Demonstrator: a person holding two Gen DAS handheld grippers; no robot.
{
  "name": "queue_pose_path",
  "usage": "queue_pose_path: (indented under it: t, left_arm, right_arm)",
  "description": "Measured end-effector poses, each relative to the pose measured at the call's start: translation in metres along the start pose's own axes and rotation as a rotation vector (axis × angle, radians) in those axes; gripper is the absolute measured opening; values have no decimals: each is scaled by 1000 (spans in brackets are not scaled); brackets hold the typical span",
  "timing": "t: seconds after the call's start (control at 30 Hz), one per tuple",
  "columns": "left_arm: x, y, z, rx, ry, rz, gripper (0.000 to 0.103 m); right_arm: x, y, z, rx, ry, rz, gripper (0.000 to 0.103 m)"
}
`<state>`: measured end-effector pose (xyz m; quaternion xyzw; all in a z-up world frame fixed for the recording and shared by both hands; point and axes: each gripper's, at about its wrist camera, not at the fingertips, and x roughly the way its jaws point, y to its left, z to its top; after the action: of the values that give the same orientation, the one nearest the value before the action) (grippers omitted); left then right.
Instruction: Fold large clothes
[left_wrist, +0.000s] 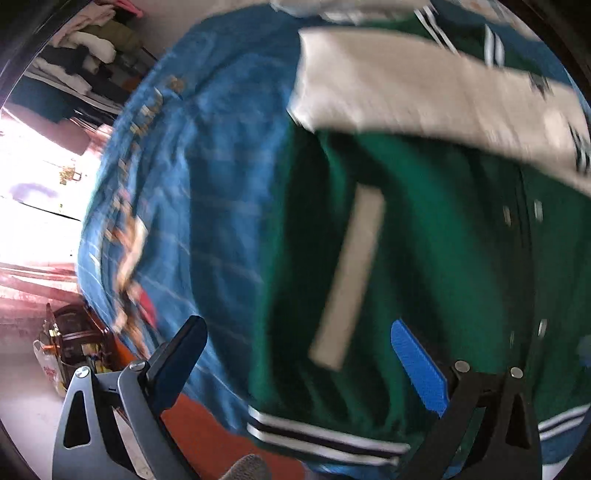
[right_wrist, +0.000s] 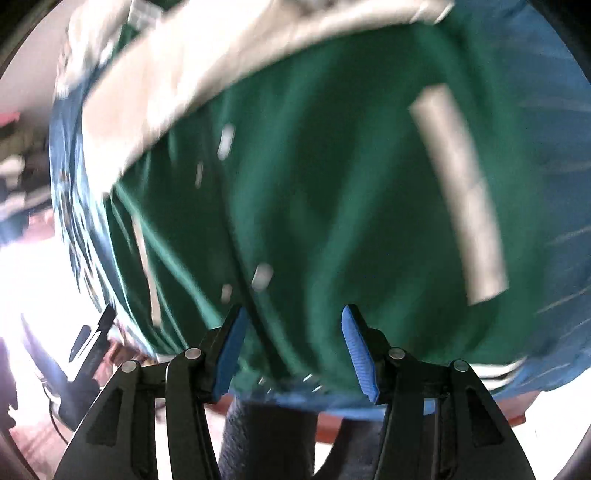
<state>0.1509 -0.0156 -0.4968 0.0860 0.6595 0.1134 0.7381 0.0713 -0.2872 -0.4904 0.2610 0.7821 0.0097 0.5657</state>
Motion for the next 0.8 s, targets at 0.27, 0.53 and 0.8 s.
queue_pose_path:
  t: [0.27, 0.53, 0.8]
  left_arm:
    - [63, -50, -43, 124, -27, 64, 103]
    - [68, -43, -41, 122, -41, -18, 103]
    - [73, -33, -43, 41, -82, -83, 103]
  right_arm:
    - [105, 34, -51, 78, -49, -210, 25]
    - [79, 49, -99, 105, -108, -119, 10]
    - [111, 56, -101, 73, 42, -57, 30]
